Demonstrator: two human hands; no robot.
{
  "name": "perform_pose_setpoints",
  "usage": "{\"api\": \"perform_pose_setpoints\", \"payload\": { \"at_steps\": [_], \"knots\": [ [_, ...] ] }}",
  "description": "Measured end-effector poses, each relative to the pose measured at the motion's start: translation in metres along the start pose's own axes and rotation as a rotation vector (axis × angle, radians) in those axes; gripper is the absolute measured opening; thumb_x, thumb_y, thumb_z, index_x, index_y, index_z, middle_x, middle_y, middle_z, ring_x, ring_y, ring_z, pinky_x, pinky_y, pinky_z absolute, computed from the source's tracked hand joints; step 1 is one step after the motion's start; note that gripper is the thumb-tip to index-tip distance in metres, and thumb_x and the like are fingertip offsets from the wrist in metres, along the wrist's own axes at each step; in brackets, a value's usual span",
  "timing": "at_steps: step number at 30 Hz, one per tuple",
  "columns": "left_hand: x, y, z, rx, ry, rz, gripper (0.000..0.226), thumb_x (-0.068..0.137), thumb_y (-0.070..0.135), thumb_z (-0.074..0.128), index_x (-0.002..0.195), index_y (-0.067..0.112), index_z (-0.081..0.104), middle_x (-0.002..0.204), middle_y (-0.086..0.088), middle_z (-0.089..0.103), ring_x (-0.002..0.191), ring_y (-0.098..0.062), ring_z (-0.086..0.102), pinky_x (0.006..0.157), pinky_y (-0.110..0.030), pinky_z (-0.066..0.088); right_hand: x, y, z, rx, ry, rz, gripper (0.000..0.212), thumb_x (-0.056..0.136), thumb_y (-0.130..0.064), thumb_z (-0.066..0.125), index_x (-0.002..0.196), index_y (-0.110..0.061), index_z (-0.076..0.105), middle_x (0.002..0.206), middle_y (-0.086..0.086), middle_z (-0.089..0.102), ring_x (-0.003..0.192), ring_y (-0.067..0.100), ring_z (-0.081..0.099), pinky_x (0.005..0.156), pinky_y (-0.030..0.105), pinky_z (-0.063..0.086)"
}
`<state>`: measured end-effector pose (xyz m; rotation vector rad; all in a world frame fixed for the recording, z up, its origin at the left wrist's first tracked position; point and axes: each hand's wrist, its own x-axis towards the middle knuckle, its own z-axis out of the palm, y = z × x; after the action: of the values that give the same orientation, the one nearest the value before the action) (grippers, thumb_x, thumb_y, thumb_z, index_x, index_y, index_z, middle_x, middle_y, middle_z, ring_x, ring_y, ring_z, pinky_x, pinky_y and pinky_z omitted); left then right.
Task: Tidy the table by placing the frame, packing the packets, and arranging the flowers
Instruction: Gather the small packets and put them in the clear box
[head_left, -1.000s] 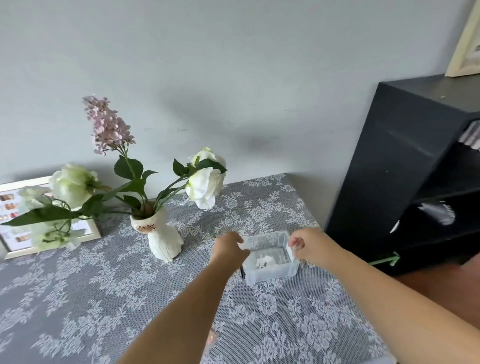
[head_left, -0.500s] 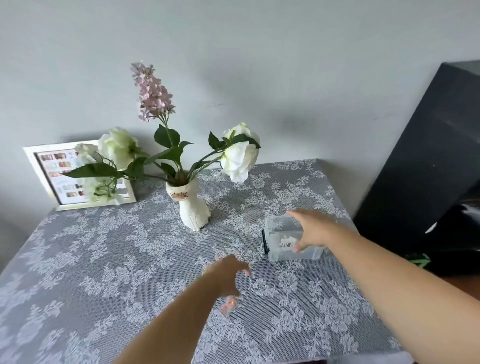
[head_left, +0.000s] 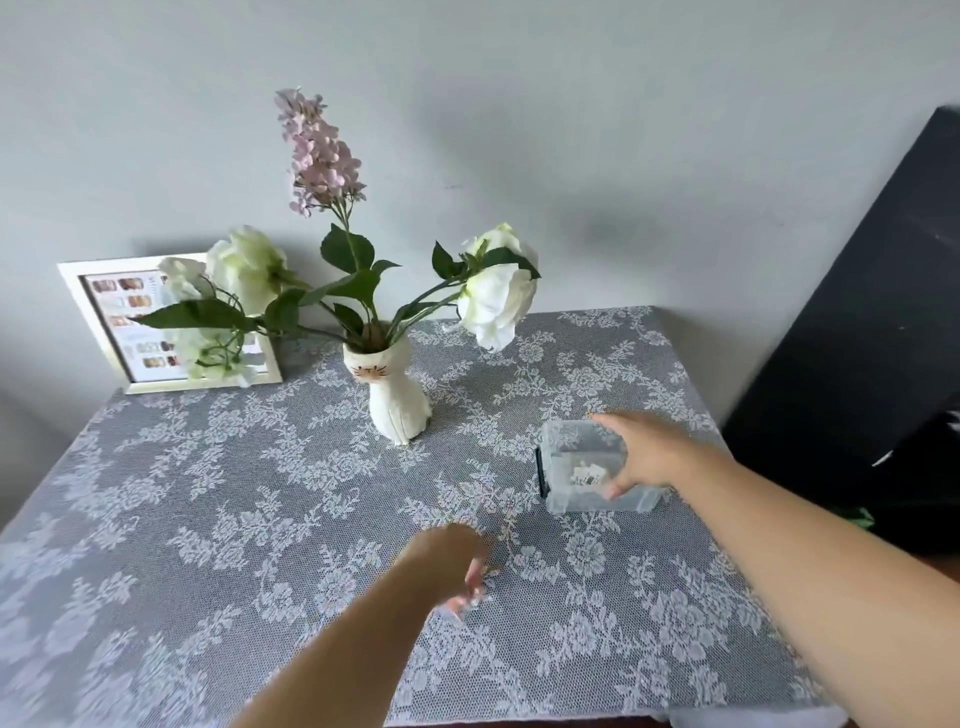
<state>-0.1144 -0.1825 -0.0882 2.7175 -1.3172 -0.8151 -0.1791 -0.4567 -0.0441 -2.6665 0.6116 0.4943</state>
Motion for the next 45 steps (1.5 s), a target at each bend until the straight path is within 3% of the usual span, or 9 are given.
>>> {"api": "perform_pose_setpoints", "payload": {
  "at_steps": [7, 13, 20, 23, 26, 33, 37, 43, 45],
  "knots": [
    [0.005, 0.005, -0.016, -0.057, -0.034, 0.029, 0.016, 0.077, 0.018, 0.069, 0.092, 0.013, 0.063, 0.108, 0.0, 0.064, 0.103, -0.013, 0.054, 0.1, -0.034, 0.043, 0.0, -0.001, -0.001, -0.029, 0.022, -0.016, 0.115, 0.048, -0.043, 0.083, 0.143, -0.037, 0.019, 0.147, -0.004, 0.035, 0.129, 0.024, 0.038, 0.107, 0.045, 0.033],
    [0.027, 0.02, -0.08, -0.235, 0.081, 0.086, 0.022, 0.079, 0.015, 0.069, 0.101, 0.011, 0.067, 0.104, -0.006, 0.069, 0.09, -0.011, 0.061, 0.101, -0.037, 0.041, -0.004, 0.004, -0.002, 0.03, 0.014, -0.017, 0.116, 0.05, -0.037, 0.085, 0.143, -0.038, 0.016, 0.149, -0.004, 0.032, 0.129, 0.024, 0.038, 0.106, 0.047, 0.036],
    [0.064, 0.062, -0.131, -0.226, 0.203, 0.163, 0.017, 0.084, 0.017, 0.063, 0.099, 0.013, 0.068, 0.102, -0.002, 0.071, 0.085, -0.008, 0.062, 0.102, -0.036, 0.041, -0.014, 0.021, -0.013, 0.043, 0.045, -0.003, 0.115, 0.056, -0.029, 0.084, 0.146, -0.033, 0.012, 0.149, -0.003, 0.032, 0.132, 0.024, 0.037, 0.108, 0.043, 0.03],
    [0.077, 0.083, -0.13, -0.207, 0.219, 0.165, 0.017, 0.085, 0.016, 0.062, 0.1, 0.01, 0.069, 0.102, -0.003, 0.071, 0.091, -0.011, 0.065, 0.106, -0.038, 0.038, -0.017, 0.027, -0.01, 0.008, 0.054, -0.017, 0.107, 0.062, -0.027, 0.082, 0.146, -0.029, 0.015, 0.142, -0.001, 0.044, 0.119, 0.02, 0.049, 0.097, 0.035, 0.042],
    [0.088, 0.097, -0.123, -0.219, 0.227, 0.104, 0.018, 0.084, 0.015, 0.064, 0.1, 0.009, 0.069, 0.103, -0.006, 0.071, 0.089, -0.014, 0.068, 0.099, -0.032, 0.044, -0.017, 0.03, -0.008, 0.016, 0.085, -0.029, 0.105, 0.062, -0.027, 0.082, 0.146, -0.027, 0.018, 0.133, -0.002, 0.051, 0.106, 0.016, 0.057, 0.085, 0.028, 0.046],
    [0.104, 0.103, -0.098, -0.267, 0.15, 0.006, 0.025, 0.082, 0.016, 0.067, 0.105, 0.007, 0.067, 0.104, -0.009, 0.07, 0.083, -0.016, 0.069, 0.075, -0.022, 0.052, -0.017, 0.033, -0.006, 0.084, 0.076, -0.025, 0.107, 0.06, -0.024, 0.083, 0.145, -0.023, 0.019, 0.14, -0.002, 0.046, 0.121, 0.021, 0.049, 0.102, 0.04, 0.04],
    [0.106, 0.099, -0.089, -0.297, 0.204, 0.013, 0.036, 0.079, 0.014, 0.07, 0.114, 0.008, 0.061, 0.117, -0.008, 0.064, 0.103, -0.016, 0.062, 0.093, -0.025, 0.046, -0.018, 0.035, -0.005, 0.092, 0.076, -0.024, 0.108, 0.059, -0.025, 0.084, 0.145, -0.023, 0.019, 0.142, -0.001, 0.045, 0.123, 0.022, 0.048, 0.104, 0.044, 0.039],
    [0.09, 0.077, -0.099, -0.376, 0.327, -0.026, 0.035, 0.077, 0.015, 0.071, 0.11, 0.015, 0.062, 0.114, -0.005, 0.063, 0.091, -0.012, 0.056, 0.085, -0.023, 0.046, -0.017, 0.03, -0.012, 0.11, 0.077, -0.044, 0.1, 0.068, -0.026, 0.079, 0.146, -0.023, 0.016, 0.15, 0.003, 0.033, 0.132, 0.026, 0.039, 0.108, 0.044, 0.033],
    [0.08, 0.066, -0.105, -0.378, 0.368, -0.036, 0.033, 0.078, 0.017, 0.071, 0.11, 0.017, 0.062, 0.113, -0.003, 0.063, 0.09, -0.01, 0.056, 0.088, -0.024, 0.047, -0.013, 0.021, -0.016, 0.169, 0.108, -0.055, 0.092, 0.073, -0.024, 0.074, 0.145, -0.027, 0.018, 0.153, 0.003, 0.028, 0.127, 0.024, 0.046, 0.105, 0.04, 0.036]
  ]
}}
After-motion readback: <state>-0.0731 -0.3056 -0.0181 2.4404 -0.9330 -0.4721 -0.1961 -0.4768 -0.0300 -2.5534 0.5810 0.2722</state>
